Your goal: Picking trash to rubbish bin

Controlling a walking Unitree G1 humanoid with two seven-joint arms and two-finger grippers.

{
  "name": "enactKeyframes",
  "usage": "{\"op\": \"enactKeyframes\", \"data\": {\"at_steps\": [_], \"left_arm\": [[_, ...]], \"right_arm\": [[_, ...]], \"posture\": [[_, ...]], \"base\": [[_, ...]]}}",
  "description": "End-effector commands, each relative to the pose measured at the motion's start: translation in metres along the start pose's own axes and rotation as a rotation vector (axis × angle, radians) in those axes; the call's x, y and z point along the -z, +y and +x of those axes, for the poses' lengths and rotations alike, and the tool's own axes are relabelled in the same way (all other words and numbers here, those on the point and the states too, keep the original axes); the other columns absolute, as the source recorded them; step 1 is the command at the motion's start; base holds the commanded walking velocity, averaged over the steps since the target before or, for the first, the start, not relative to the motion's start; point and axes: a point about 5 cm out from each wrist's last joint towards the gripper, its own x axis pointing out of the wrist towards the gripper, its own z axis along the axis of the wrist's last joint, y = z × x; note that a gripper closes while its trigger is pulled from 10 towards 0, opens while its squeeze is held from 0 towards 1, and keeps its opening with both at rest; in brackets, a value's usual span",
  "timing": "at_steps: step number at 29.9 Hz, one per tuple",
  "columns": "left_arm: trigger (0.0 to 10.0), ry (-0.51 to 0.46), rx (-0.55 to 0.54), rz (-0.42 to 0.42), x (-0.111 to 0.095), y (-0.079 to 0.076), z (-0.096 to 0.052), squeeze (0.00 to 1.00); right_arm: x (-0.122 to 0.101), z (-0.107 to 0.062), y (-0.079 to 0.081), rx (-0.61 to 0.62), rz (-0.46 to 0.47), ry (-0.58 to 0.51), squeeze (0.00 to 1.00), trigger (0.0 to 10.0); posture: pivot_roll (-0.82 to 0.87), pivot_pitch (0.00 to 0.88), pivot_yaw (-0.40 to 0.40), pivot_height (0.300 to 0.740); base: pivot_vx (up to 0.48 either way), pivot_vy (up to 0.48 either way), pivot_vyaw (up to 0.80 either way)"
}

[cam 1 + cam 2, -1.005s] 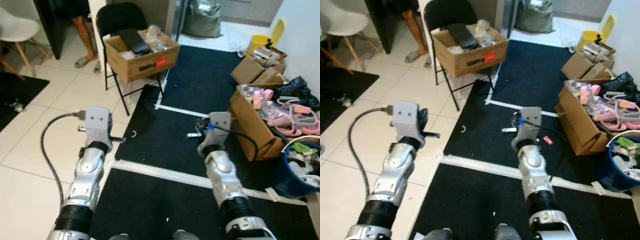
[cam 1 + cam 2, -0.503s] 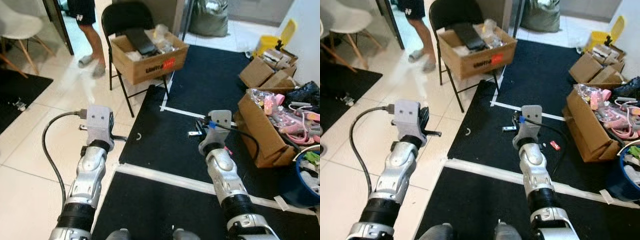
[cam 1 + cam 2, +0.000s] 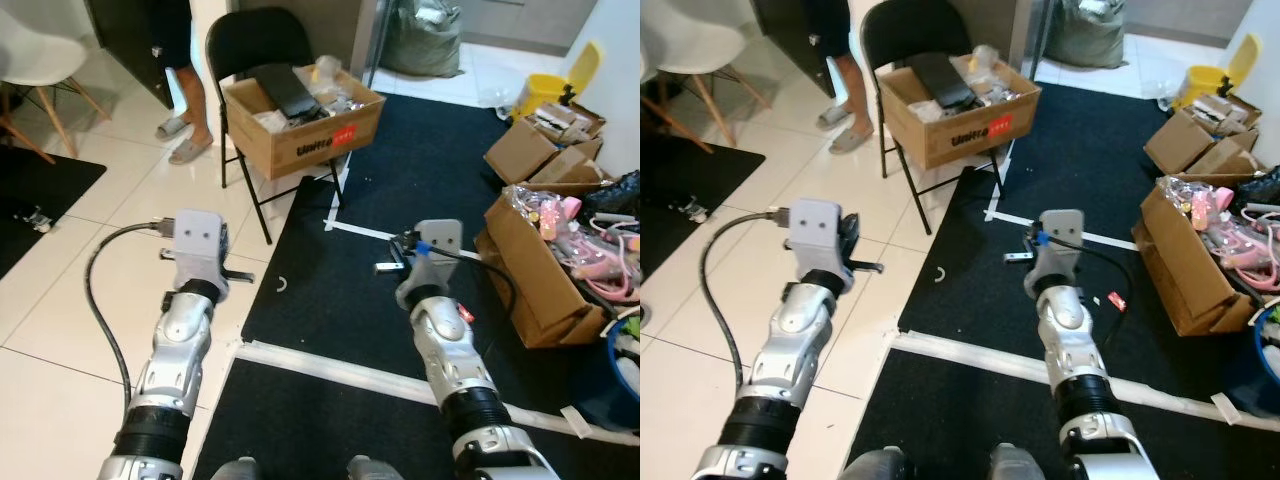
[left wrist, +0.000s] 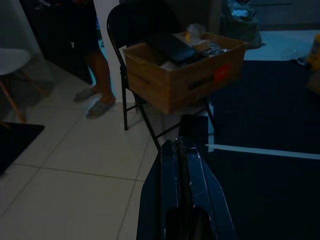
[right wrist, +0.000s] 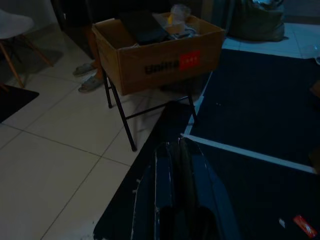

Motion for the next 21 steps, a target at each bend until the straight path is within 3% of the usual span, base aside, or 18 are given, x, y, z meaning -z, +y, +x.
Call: {"op": "enactKeyframes", "data": {"at_steps": [1,21], "left_arm": [[10.0,0.011,-0.003,0.003,0.0010,0.0001,0.0005,0.00],[10.0,0.014,0.013,0.010,0.0013,-0.0032,-0.0036,0.00]], "right_arm": [[0.0008,-0.0004,-0.0033,0.011,-0.009,0.011,0.00,10.0],[0.0032,-0.0042,-0.0072,0.034,-0.001,0.024,0.00,10.0]], "posture": [[0.02,0.056,-0.011,0.740],[0.00,0.082,-0.014,0.740]], "base": [[0.270,0.000,0.00],[0.271,0.000,0.00]]}}
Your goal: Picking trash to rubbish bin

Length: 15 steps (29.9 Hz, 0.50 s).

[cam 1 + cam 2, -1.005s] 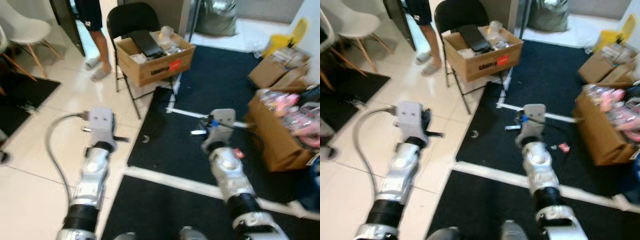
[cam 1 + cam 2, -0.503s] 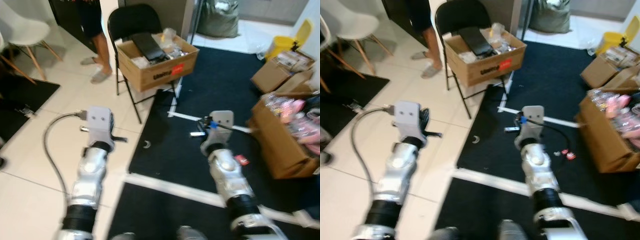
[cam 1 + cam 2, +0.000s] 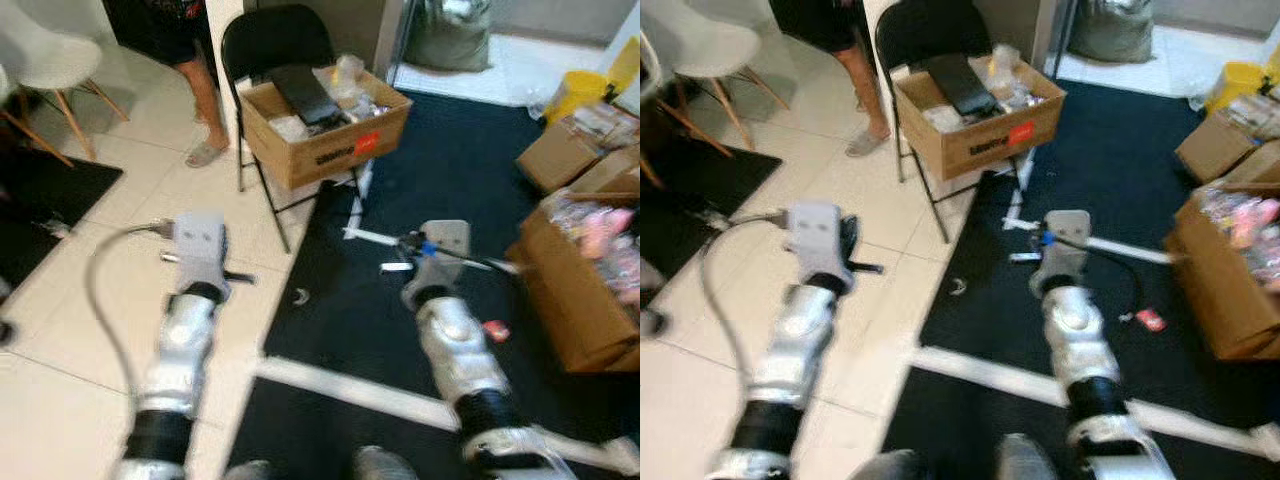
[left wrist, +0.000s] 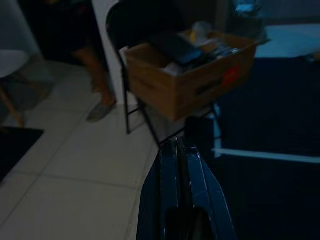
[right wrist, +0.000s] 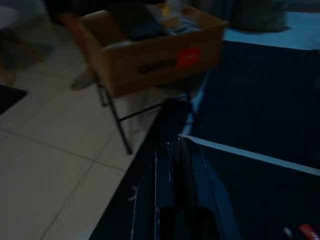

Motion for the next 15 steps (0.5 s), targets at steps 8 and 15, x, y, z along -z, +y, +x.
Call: {"op": "enactKeyframes", "data": {"at_steps": [8,15], "left_arm": [[10.0,0.036,-0.012,0.010,0.0065,0.0045,-0.0043,0.00],[10.0,0.034,-0.016,0.013,0.0049,0.0072,-0.0049,0.00]], "right_arm": [[0.0015,-0.0001,0.0024,0.002,0.011,0.014,0.00,10.0],[0.0018,0.0012,0.0040,0.003,0.011,0.020,0.00,10.0]], "posture": [[-0.01,0.086,-0.015,0.740],[0.00,0.086,-0.015,0.740]], "base": [[0.266,0.000,-0.13],[0.267,0.000,-0.80]]}}
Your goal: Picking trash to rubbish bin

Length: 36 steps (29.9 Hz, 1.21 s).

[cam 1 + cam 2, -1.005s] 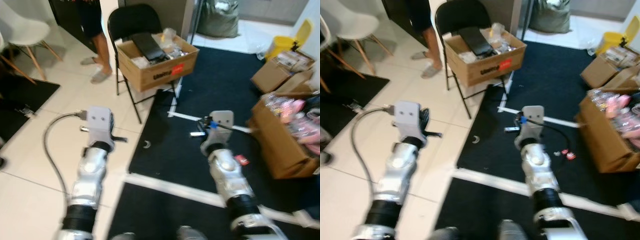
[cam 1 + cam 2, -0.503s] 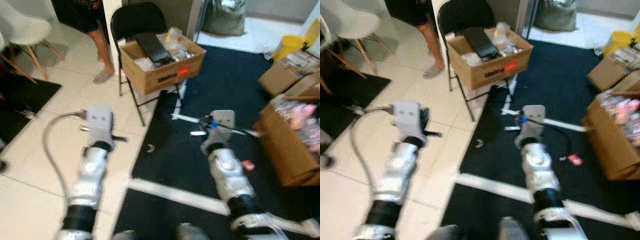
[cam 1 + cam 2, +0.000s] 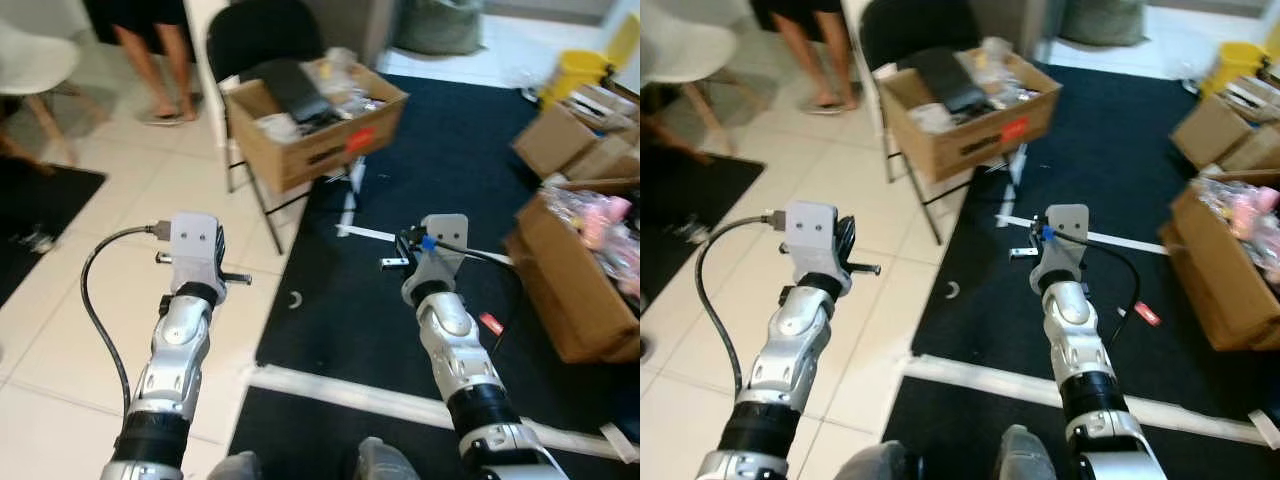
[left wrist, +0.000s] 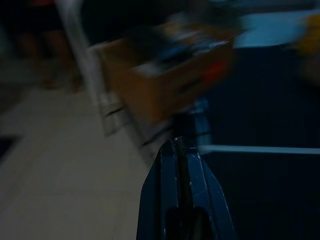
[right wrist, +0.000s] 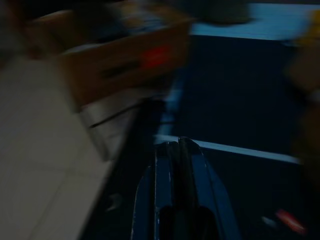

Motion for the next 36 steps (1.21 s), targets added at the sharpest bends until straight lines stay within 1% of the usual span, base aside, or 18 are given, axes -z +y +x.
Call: {"op": "enactKeyframes", "data": {"at_steps": [1,8,14,27,36], "left_arm": [[10.0,0.010,-0.014,0.010,0.0012,0.0051,-0.0020,0.00],[10.0,0.010,-0.012,0.012,0.0002,0.0056,-0.0024,0.00],[10.0,0.012,-0.005,0.013,0.0005,0.0037,-0.0028,0.00],[10.0,0.013,0.002,0.014,-0.0006,0.0039,-0.0023,0.00],[10.0,0.007,0.001,0.013,-0.0025,0.0034,0.0005,0.00]], "right_arm": [[0.0039,-0.0005,0.0039,-0.004,0.008,0.020,0.00,10.0],[0.0051,-0.0006,0.0034,0.000,0.007,0.025,0.00,10.0],[0.0062,-0.0017,-0.0006,0.015,0.011,0.029,0.00,10.0],[0.0066,-0.0022,-0.0020,0.033,0.020,0.026,0.00,10.0],[0.0052,0.0001,-0.0016,0.029,0.022,0.024,0.00,10.0]], "posture": [[0.00,0.086,-0.015,0.740],[0.00,0.086,-0.009,0.740],[0.00,0.087,-0.009,0.740],[0.01,0.082,-0.002,0.740],[0.01,0.069,-0.013,0.740]], "base": [[0.266,0.000,-0.80],[0.268,0.000,-0.80],[0.266,0.000,-0.71],[0.267,0.000,0.00],[0.268,0.000,0.00]]}}
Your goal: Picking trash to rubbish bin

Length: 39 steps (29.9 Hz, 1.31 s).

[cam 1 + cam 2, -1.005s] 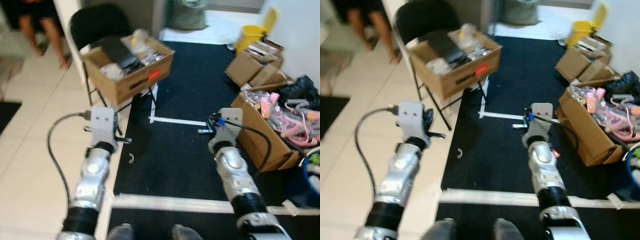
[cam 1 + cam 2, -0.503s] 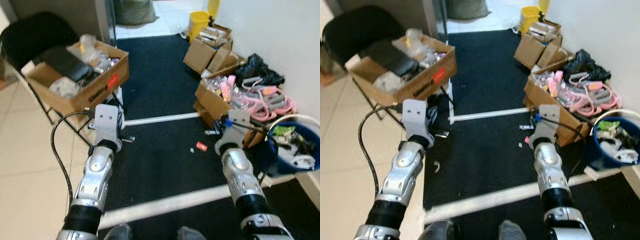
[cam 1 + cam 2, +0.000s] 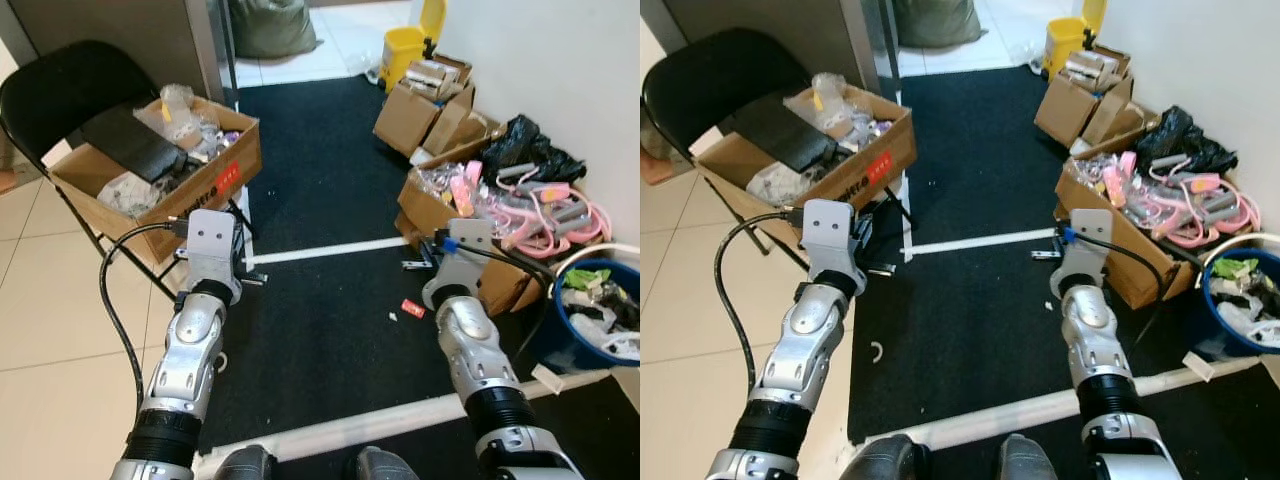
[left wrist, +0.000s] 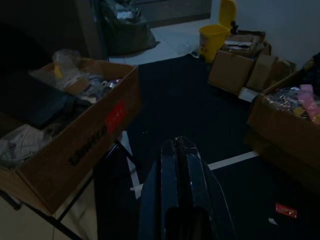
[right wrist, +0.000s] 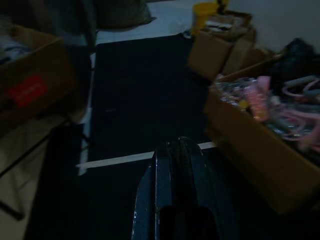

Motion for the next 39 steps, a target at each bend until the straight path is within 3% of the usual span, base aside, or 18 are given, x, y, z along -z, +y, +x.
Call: {"op": "enactKeyframes", "data": {"at_steps": [1,39], "left_arm": [[10.0,0.019,-0.004,0.007,0.0040,0.0020,-0.0015,0.00],[10.0,0.000,-0.001,0.015,0.0005,0.0038,0.0043,0.00]], "right_arm": [[0.0025,0.0007,0.0032,-0.012,0.004,0.013,0.00,10.0],[-0.0004,0.0058,0.0045,-0.008,0.012,-0.002,0.00,10.0]], "posture": [[0.01,0.064,-0.014,0.740],[0.04,0.038,-0.017,0.740]], "base": [[0.266,0.000,0.00],[0.267,0.000,0.00]]}}
